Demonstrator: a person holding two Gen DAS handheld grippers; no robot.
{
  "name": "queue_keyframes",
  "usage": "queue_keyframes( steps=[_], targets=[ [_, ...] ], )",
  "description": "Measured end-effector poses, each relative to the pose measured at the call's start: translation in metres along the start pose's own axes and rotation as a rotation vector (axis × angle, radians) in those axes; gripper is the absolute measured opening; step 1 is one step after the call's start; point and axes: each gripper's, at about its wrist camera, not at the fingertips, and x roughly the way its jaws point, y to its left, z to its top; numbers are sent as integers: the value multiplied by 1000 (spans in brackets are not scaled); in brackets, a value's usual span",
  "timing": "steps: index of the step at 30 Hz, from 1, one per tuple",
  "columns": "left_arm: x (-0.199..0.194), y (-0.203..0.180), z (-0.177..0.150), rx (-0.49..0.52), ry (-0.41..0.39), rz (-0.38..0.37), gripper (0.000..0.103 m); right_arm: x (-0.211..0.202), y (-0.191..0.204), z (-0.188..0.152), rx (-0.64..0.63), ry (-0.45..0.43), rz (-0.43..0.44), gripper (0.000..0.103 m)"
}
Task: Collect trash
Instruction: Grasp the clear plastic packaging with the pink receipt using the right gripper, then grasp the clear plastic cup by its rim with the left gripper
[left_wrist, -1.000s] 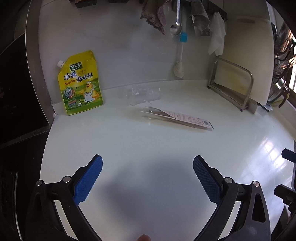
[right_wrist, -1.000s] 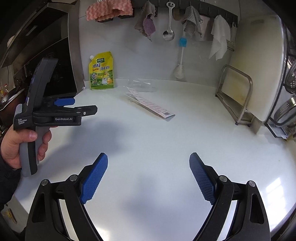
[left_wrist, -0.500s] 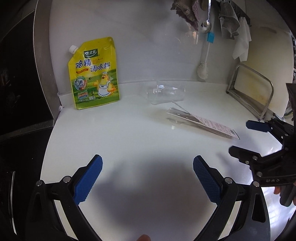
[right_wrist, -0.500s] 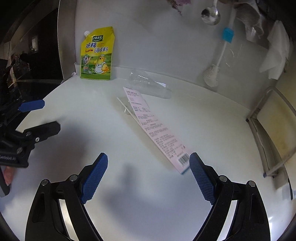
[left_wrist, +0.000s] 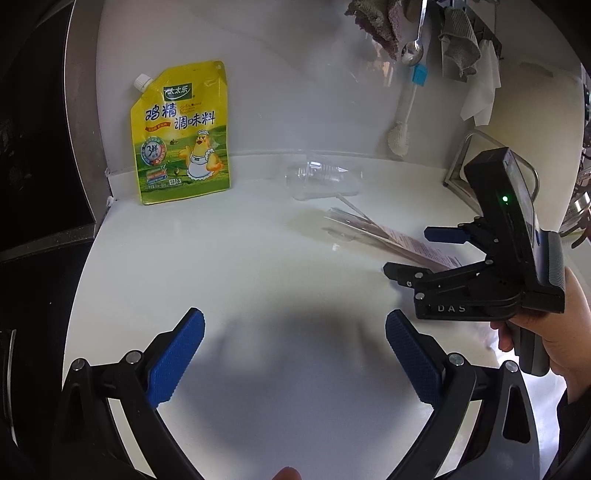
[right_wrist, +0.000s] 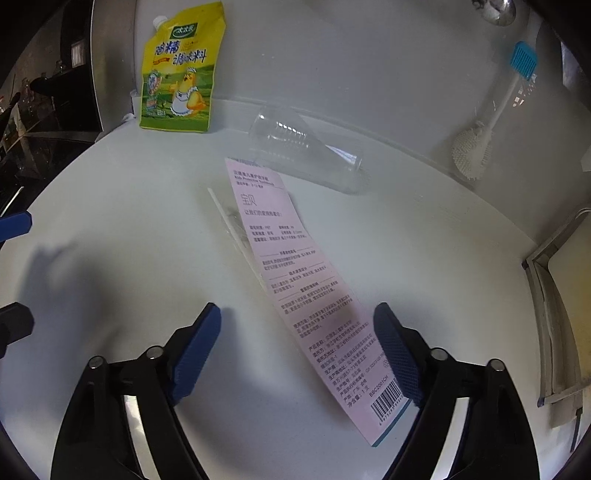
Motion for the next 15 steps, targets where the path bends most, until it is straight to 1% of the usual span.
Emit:
queue_keyframes(
  steps=[2, 4, 6, 8, 9, 10, 12, 13, 15],
  targets=[
    [0, 0, 0, 4, -5, 0, 96, 1, -8, 2, 31, 5, 34, 51],
    [0, -1, -1, 9, -8, 4, 96, 2, -16, 4, 52, 9, 48, 41],
    [0, -2, -1, 16, -17, 10, 96, 2, -21, 3, 62, 15, 51, 36],
    [-1, -3, -2, 20, -24, 2, 96, -5, -25, 2, 67, 3, 65, 20],
    [-1, -3, -2, 22, -29, -2, 96, -13, -29, 1, 89, -15, 83, 16],
    [-1, -4, -2, 23, -35, -4, 96, -20, -34, 0, 111, -33, 97, 10],
    [1, -6, -2, 31, -45, -9, 96, -35, -41, -6, 141, -55, 135, 10],
    [5, -6, -2, 33, -40, -13, 96, -40, -44, -10, 146, -58, 138, 10],
    [14, -4, 3, 4, -23, -65, 96, -48, -49, -17, 155, -55, 149, 10]
  ],
)
